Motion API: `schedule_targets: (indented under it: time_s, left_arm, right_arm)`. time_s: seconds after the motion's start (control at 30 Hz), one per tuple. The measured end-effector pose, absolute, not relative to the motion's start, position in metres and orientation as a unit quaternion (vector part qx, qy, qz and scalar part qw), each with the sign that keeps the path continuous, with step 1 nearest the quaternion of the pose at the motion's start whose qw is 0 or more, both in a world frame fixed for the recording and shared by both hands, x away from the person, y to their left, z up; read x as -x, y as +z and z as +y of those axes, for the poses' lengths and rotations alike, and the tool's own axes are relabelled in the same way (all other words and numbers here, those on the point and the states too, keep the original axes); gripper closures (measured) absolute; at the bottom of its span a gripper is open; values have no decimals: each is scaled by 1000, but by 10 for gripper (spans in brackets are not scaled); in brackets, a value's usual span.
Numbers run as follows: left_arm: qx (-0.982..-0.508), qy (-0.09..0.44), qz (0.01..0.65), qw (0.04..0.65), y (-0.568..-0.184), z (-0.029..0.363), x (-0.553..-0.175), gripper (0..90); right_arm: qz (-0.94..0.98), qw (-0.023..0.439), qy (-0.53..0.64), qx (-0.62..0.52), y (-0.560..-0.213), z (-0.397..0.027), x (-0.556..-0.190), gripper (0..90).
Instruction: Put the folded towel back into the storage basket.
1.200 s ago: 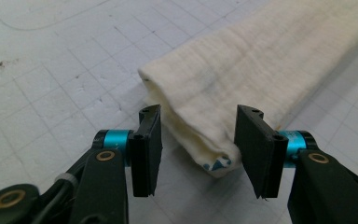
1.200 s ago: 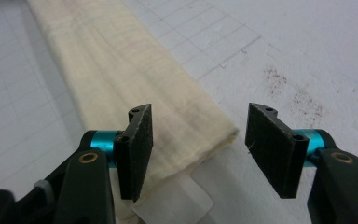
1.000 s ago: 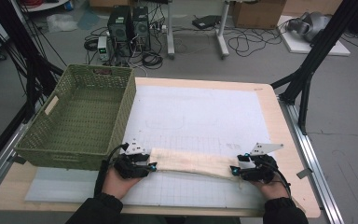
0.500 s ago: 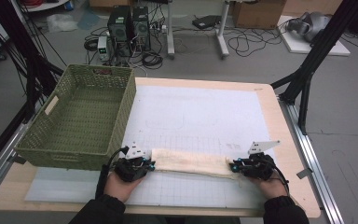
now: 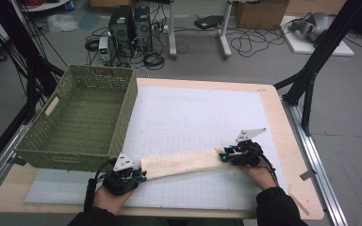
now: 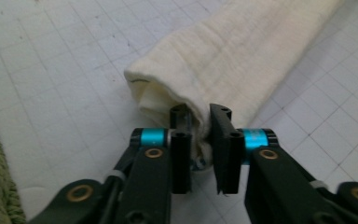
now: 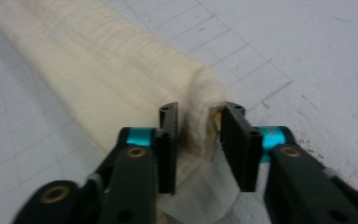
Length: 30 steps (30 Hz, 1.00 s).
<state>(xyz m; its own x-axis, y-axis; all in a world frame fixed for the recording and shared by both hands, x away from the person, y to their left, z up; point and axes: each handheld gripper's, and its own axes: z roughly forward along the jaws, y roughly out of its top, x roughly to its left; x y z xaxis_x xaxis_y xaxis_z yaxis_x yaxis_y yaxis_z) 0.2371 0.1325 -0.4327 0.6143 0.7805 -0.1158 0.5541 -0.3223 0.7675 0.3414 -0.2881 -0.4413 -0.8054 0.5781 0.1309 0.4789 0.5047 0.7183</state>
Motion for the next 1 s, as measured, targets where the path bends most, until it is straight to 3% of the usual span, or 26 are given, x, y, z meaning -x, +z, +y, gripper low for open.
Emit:
schedule_targets:
  time_s: [0.1, 0.27, 0.37, 0.5, 0.73, 1.0]
  left_arm:
    - [-796, 162, 413, 413, -426, 132, -235, 642]
    - [-788, 181, 405, 427, -419, 132, -233, 608]
    - [-787, 190, 394, 436, -416, 130, -233, 618]
    - [-803, 186, 374, 424, -419, 124, -240, 722]
    - [-827, 173, 378, 379, -435, 119, -252, 719]
    - [-827, 170, 372, 385, -438, 121, -252, 699]
  right_arm:
    - [847, 76, 423, -313, -430, -296, -334, 557]
    - [829, 118, 456, -302, -414, -298, -317, 580]
    - [838, 114, 451, -286, -415, -294, -315, 651]
    - [851, 99, 431, -282, -426, -290, -318, 675]
    - [860, 85, 407, -295, -440, -295, -321, 637]
    - [860, 93, 403, -299, -445, -296, -318, 584]
